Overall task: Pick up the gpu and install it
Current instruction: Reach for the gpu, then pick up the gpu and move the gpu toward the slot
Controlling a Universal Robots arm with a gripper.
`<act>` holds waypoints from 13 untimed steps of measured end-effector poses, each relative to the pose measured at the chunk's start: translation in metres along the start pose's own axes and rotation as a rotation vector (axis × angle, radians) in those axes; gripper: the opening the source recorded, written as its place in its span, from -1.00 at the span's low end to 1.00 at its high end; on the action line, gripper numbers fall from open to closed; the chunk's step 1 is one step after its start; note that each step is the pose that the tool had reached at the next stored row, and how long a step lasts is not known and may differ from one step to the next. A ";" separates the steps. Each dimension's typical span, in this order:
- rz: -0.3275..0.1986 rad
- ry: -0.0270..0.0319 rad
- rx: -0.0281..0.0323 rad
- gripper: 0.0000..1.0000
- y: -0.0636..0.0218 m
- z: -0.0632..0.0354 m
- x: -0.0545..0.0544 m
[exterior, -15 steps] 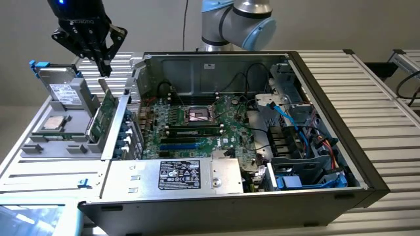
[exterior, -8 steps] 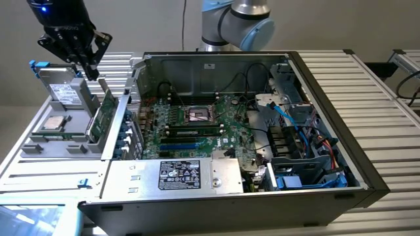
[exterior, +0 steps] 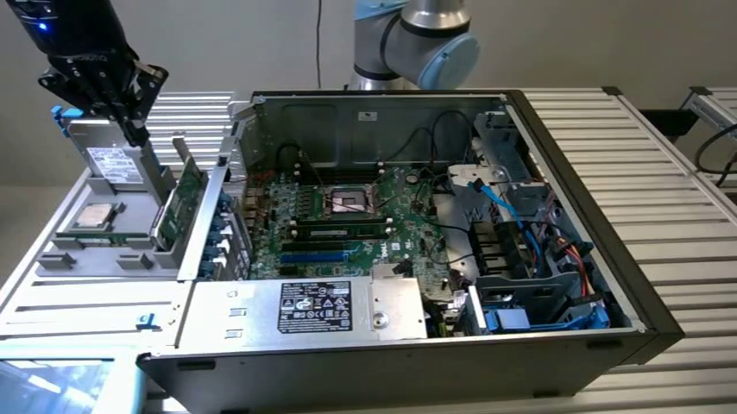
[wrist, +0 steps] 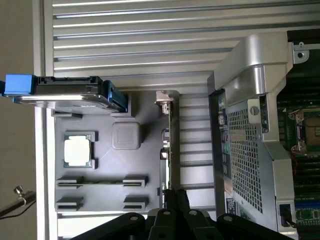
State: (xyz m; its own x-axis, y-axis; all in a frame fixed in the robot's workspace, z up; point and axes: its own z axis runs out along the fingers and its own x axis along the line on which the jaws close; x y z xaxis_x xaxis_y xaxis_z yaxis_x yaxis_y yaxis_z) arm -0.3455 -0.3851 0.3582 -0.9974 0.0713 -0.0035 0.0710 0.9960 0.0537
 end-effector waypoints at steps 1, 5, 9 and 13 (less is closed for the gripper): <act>0.000 0.0009 0.0001 -0.76 0.0010 0.0013 0.001; 0.000 0.0044 0.0003 -0.76 0.0049 0.0060 0.003; 0.000 0.0055 0.0005 -0.76 0.0050 0.0061 0.003; 0.000 0.0055 0.0005 -0.76 0.0050 0.0061 0.003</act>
State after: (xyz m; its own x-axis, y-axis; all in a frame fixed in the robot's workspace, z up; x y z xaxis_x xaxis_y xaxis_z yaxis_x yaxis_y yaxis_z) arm -0.3484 -0.3796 0.3524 -0.9975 0.0713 0.0020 0.0713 0.9960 0.0532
